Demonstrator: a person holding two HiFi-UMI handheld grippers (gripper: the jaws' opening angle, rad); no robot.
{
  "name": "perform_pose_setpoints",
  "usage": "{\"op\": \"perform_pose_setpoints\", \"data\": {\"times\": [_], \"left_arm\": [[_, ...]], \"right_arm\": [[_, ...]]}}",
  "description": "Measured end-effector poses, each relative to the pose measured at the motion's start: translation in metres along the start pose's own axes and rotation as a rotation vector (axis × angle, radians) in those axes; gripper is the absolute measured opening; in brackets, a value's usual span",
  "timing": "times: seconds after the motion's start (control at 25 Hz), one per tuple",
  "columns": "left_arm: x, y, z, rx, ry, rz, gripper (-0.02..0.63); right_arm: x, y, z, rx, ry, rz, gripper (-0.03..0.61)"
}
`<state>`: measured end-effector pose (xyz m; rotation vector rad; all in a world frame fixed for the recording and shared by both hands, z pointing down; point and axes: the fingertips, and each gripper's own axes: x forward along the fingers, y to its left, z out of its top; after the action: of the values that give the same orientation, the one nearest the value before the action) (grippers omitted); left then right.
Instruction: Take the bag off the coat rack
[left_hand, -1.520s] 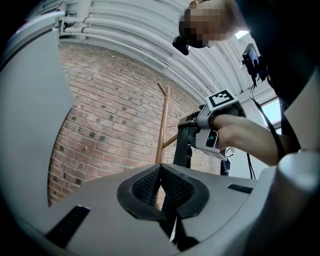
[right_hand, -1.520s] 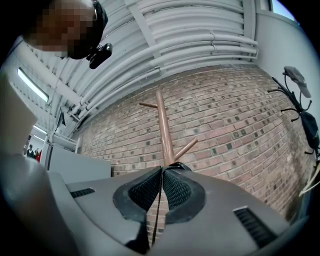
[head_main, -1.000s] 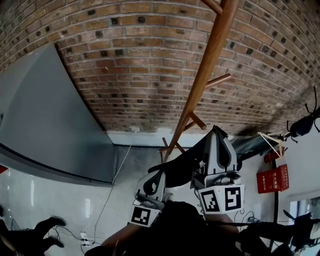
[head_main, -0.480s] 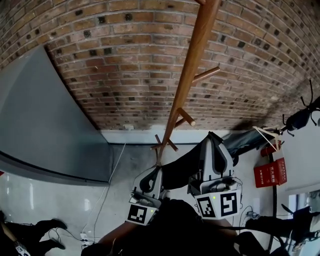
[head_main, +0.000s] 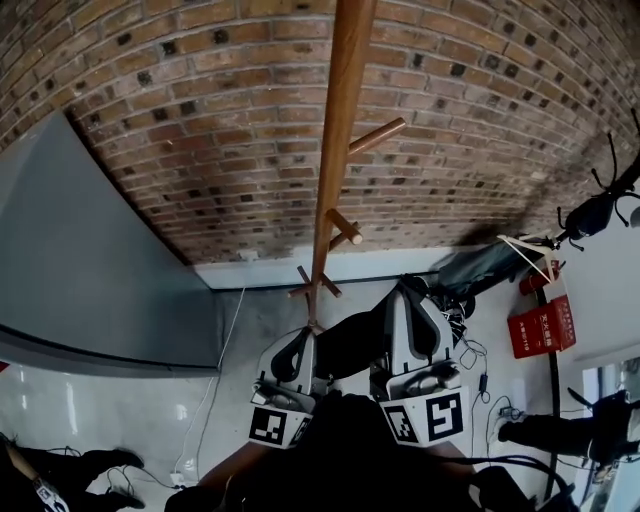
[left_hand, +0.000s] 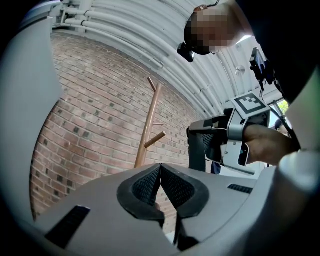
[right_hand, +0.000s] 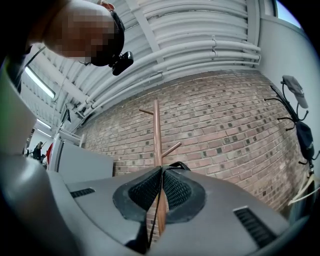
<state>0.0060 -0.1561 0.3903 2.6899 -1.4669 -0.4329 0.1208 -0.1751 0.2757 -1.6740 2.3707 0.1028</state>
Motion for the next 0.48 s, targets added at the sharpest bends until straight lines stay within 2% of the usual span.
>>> {"op": "perform_pose_setpoints", "data": {"times": [0.24, 0.48], "left_arm": [[0.006, -0.007, 0.003, 0.003, 0.011, 0.002, 0.017], [0.009, -0.020, 0.018, 0.047, -0.029, 0.001, 0.017]], "right_arm": [[-0.012, -0.006, -0.005, -0.009, 0.000, -0.001, 0.023], [-0.023, -0.011, -0.019, 0.011, 0.027, 0.005, 0.023]]}}
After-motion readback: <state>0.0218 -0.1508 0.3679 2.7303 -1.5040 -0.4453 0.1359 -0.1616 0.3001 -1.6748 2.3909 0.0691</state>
